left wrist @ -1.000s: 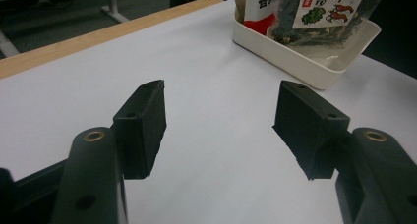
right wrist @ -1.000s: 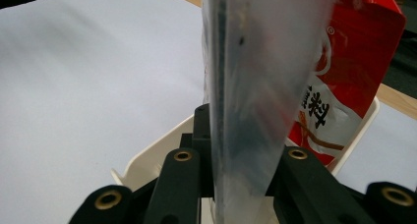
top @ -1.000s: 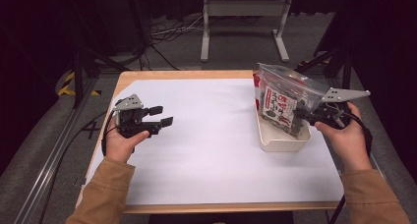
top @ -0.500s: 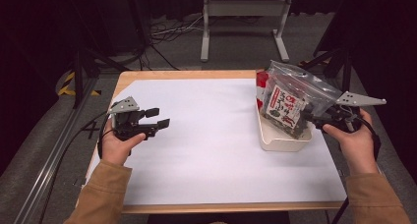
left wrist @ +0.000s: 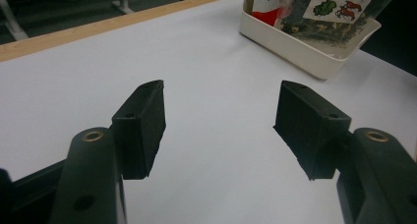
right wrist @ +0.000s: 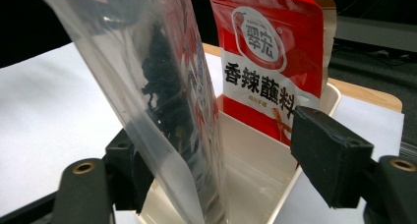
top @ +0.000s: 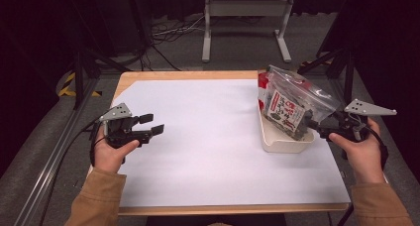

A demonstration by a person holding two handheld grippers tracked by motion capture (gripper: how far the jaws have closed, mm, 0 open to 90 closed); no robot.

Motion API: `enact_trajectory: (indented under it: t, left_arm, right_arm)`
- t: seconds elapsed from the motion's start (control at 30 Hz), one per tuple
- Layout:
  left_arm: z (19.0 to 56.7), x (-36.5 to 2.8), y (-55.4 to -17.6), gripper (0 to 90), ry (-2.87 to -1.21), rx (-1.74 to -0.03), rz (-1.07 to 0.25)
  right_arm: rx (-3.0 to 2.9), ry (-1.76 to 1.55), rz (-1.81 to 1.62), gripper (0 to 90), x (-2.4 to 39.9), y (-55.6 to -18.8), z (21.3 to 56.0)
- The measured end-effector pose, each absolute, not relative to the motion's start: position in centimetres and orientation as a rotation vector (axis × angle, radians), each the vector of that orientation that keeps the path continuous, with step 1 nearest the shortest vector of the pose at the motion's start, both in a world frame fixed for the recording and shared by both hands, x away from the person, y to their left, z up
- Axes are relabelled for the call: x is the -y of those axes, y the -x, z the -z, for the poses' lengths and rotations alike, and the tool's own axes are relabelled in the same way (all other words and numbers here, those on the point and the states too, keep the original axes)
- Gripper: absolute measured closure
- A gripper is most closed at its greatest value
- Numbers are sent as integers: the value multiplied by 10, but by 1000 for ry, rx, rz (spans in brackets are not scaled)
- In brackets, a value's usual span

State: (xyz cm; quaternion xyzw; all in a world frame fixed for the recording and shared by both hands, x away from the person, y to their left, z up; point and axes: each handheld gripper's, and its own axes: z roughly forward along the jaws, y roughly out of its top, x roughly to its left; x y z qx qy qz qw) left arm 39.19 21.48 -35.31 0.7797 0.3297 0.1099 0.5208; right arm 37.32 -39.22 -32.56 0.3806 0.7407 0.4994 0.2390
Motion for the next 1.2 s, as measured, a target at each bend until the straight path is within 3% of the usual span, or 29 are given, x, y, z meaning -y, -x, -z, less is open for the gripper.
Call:
enact_trajectory:
  t: [0.6, 1.2]
  left_arm:
    - [355, -215, -391, 361, -1875, -785, -263]
    - [356, -213, -375, 355, -1906, -755, -274]
  right_arm:
    - [-1839, -1213, -1273, 308, 422, -387, 337]
    - [-1897, -1113, -1342, 254, 401, -337, 339]
